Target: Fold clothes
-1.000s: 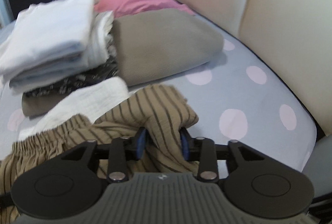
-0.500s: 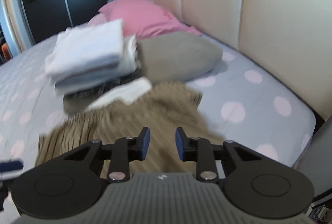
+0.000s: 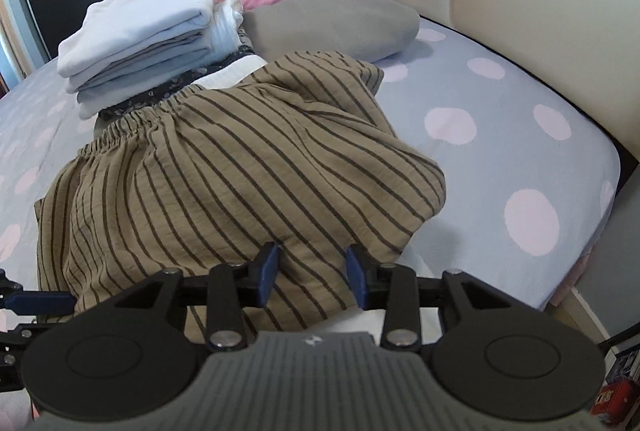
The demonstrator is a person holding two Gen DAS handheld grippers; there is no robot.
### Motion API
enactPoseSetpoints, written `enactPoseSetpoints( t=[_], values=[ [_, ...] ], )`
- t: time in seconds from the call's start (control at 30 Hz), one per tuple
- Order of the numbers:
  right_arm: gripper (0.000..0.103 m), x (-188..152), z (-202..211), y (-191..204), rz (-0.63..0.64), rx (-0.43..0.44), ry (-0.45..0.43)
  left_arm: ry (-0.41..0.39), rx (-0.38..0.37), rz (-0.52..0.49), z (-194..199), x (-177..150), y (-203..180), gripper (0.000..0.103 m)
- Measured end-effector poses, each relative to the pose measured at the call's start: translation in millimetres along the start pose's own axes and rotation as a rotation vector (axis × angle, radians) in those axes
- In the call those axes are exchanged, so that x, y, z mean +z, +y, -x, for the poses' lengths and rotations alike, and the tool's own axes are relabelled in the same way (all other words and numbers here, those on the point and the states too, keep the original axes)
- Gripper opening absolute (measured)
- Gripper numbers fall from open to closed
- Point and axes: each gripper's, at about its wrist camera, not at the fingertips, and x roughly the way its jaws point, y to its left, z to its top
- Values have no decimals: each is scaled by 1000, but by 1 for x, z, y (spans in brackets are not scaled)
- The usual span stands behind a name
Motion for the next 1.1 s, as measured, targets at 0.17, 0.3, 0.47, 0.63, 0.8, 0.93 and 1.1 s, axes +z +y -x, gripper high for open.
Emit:
enactPoseSetpoints(
  t=[0.17,0.3,0.47,0.63,0.8,0.93,1.1],
  values=[
    [41,4,21,6,-64,-55,25,-6,31,1,29,-3,-1,30],
    [42,8,49,22,-92,-110,70,-25,48,-12,55,-5,-7,31],
    [48,10,96,52,-79,-135,96,-57,51,-9,91,-10,-15,35],
    [51,4,143,84,-109,-147,97,-115,57,3,121,-16,-18,37],
    [54,-24,174,111,-158,-162,4,-159,84,14,140,-22,-18,41],
    [55,-50,182,125,-181,-205,-76,-187,114,10,146,-27,-17,42],
    [57,-72,187,132,-259,-265,-151,-204,104,8,148,-30,-14,48]
  ],
)
